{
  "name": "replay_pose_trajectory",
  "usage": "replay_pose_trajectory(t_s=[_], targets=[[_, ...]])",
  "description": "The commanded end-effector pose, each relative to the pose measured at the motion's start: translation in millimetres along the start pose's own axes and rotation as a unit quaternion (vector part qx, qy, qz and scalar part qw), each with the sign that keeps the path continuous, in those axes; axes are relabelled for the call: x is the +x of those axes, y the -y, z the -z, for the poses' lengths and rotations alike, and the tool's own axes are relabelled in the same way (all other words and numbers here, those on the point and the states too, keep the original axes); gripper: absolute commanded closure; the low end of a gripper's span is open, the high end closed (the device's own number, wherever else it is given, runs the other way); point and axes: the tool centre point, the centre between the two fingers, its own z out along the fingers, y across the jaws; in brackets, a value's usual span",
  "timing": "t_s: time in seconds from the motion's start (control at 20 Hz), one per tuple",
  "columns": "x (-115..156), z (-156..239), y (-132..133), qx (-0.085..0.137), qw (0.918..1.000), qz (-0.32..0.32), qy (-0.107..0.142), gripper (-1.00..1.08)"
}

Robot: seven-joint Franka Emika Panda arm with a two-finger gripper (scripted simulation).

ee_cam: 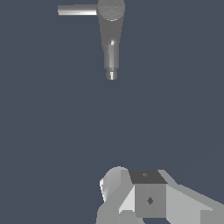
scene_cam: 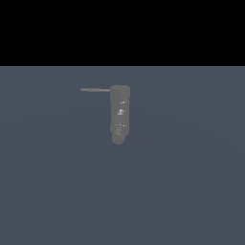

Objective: Turn on the faucet by rotating a designated handle.

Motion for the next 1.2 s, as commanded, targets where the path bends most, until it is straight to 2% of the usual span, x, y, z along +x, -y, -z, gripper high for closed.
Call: replay_pose_trajectory(t_s=[0.0,0.3,0.6,1.15], targets=[[2.7,-4.3,6.6,0.000,0.9999,-0.013,0.000,1.08],[13.8,-19.4,29.5,0.002,0.9984,-0.057,0.000,1.08],[31.5,-39.0,58.2,0.005,0.9933,-0.115,0.000,1.08],[74.2,-75.5,106.6,0.010,0.9748,-0.223,0.000,1.08]])
